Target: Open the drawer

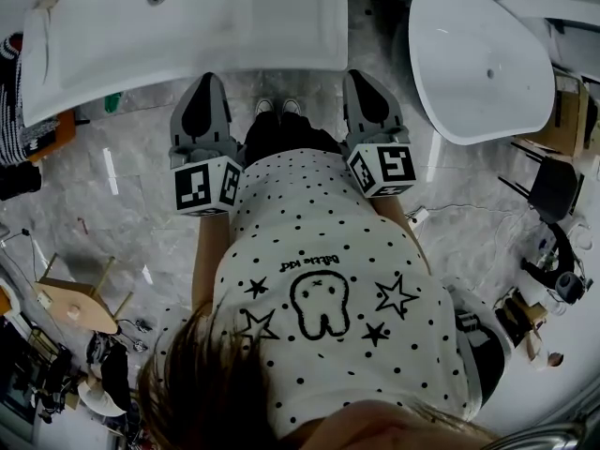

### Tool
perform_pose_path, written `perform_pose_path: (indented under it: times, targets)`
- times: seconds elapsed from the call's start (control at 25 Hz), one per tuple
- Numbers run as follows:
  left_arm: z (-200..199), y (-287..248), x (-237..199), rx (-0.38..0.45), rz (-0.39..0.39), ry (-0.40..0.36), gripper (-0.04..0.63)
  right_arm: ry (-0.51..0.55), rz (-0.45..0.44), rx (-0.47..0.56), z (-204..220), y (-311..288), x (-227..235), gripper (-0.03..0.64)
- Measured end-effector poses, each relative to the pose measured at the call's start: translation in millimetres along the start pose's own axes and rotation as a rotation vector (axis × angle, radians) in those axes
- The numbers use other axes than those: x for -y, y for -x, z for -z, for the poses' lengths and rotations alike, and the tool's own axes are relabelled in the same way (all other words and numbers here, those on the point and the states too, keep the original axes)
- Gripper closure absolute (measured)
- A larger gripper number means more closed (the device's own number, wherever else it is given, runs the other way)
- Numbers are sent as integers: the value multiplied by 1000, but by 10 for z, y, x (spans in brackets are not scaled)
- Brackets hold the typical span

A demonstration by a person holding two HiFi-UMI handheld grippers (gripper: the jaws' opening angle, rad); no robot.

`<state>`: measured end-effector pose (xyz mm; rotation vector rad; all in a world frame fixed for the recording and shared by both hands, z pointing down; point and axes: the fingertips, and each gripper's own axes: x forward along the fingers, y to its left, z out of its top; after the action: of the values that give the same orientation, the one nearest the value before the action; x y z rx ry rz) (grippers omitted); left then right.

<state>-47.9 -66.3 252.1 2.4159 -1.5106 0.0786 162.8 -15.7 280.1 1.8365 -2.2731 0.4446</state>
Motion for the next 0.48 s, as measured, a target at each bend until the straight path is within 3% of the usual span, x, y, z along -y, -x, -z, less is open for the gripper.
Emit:
perform_pose_path:
  times: [0.48]
  targets:
    - [99,53,85,-11,21,-21,591,-12,4,15,36,5,41,601]
